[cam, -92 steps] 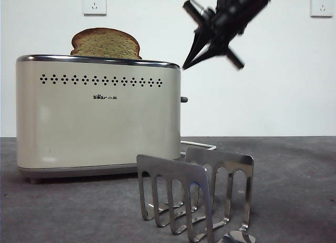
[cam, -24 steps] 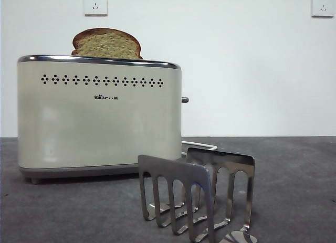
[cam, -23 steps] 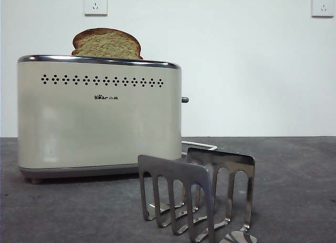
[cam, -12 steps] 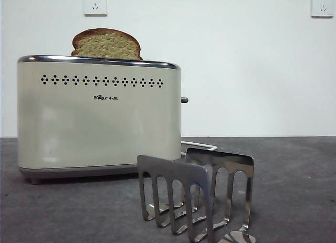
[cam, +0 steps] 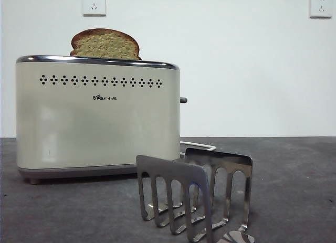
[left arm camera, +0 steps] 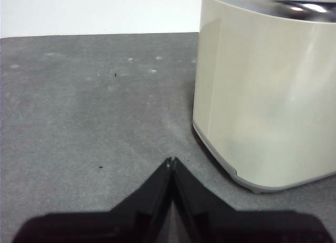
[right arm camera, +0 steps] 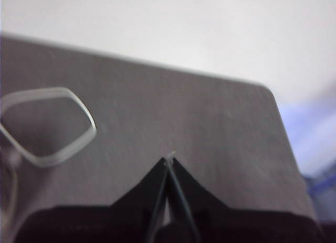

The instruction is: Pick up a slice of bread from the rack,put the bread on the toaster,press the button

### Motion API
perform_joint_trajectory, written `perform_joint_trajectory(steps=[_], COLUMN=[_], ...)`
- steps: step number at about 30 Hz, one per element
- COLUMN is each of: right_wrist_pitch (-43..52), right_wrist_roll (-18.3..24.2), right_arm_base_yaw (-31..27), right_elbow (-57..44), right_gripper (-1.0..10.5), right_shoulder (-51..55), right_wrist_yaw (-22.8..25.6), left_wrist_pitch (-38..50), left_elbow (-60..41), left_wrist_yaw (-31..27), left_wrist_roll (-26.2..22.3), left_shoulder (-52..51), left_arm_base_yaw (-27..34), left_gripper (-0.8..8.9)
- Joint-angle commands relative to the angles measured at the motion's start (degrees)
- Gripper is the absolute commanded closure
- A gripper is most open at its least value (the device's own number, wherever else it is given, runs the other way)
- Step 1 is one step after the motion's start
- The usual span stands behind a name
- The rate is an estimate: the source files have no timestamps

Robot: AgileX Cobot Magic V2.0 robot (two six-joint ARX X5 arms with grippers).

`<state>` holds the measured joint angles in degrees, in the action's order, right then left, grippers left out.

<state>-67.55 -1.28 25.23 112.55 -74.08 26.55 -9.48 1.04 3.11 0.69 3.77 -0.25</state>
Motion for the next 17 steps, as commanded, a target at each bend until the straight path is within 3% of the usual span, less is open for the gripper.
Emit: perform_joint_trajectory(steps=[1, 4, 6, 8, 11, 17], right_wrist_pitch=[23.8, 47.1, 58.4, 64.7, 66.9, 61.7], right_wrist_roll=[0.4, -0.4, -0.6, -0.6, -0.6, -0.3], right_arm_base_yaw=[-5.1, -11.8, -16.7, -20.4, -24.1, -27.5], right_elbow=[-20.8, -43.7, -58.8, -71.4, -85.5, -99.6], right_gripper=[9.5, 9.5, 9.5, 9.5, 9.5, 9.5], right_shoulder=[10.4, 23.4, 32.7, 41.0, 50.6, 60.1], right_wrist_yaw=[-8.9, -24.9, -31.7, -32.4, -31.4, -31.8], left_wrist_pitch=[0.1, 0.1, 0.1, 0.1, 0.1, 0.1], left_elbow=[-0.6, -0.6, -0.6, -0.6, -0.6, -0.6], left_wrist_yaw=[-0.1, -0.1, -0.1, -0.1, -0.1, -0.1], left_wrist_roll=[0.4, 0.4, 0.4, 0.4, 0.4, 0.4], left_shoulder=[0.2, 0.3, 0.4, 0.5, 0.7, 0.8], left_arm_base_yaw=[0.2, 0.2, 0.2, 0.2, 0.2, 0.2], left_gripper=[8.16, 8.16, 8.16, 8.16, 8.16, 8.16])
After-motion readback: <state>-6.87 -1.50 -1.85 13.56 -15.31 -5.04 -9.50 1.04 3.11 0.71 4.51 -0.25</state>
